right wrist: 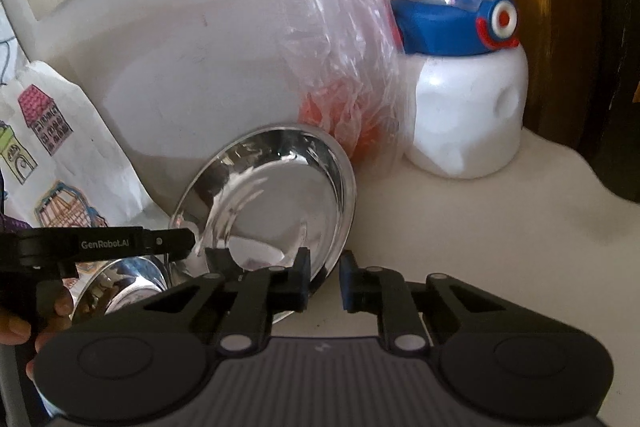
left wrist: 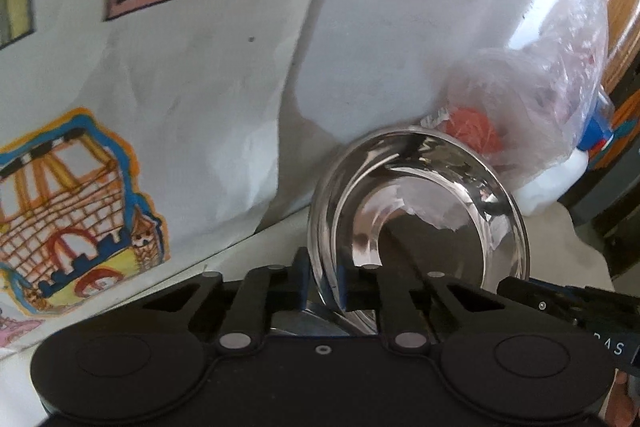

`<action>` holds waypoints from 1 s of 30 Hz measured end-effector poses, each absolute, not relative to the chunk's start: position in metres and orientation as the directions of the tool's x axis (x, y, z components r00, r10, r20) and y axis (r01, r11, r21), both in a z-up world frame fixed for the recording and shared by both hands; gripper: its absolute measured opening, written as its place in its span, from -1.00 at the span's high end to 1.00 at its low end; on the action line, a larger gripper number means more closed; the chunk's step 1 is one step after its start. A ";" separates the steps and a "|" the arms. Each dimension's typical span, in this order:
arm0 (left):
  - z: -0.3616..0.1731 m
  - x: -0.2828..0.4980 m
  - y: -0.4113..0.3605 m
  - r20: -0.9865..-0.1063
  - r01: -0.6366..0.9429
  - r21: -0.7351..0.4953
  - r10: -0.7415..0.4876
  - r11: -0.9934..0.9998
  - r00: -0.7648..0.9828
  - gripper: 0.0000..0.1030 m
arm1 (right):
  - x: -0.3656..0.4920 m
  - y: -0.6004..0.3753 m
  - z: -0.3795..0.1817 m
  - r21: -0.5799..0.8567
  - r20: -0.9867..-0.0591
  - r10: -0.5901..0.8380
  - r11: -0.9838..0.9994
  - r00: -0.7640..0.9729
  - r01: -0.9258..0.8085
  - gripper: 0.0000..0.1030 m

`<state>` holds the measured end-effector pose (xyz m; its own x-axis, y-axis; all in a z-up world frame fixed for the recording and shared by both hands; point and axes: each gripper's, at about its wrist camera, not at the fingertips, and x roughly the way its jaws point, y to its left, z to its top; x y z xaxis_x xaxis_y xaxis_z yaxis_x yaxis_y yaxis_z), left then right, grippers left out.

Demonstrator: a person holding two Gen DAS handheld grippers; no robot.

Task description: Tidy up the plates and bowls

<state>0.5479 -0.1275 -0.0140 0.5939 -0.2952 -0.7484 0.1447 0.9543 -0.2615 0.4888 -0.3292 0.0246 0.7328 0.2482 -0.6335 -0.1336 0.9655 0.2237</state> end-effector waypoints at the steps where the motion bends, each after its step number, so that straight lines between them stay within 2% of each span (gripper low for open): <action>1: -0.014 0.548 -0.127 -0.748 0.139 -0.272 -0.300 0.952 0.592 0.74 | 0.487 -0.330 0.027 0.219 -0.631 0.246 0.966 0.736 -0.135 0.67; 18: 0.021 0.518 -0.126 -0.668 0.174 -0.365 -0.388 0.914 0.635 0.75 | 0.445 -0.343 0.074 0.198 -0.566 0.198 0.975 0.800 -0.100 0.67; 30: 0.063 0.462 -0.090 -0.614 0.205 -0.355 -0.393 0.912 0.685 0.75 | 0.407 -0.320 0.104 0.201 -0.536 0.250 0.965 0.806 -0.166 0.66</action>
<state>0.4623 -0.0896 0.0626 0.6850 -0.3928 -0.6136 0.2048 0.9121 -0.3552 0.4072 -0.3196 0.1044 0.8062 0.2503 -0.5361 -0.1662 0.9654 0.2008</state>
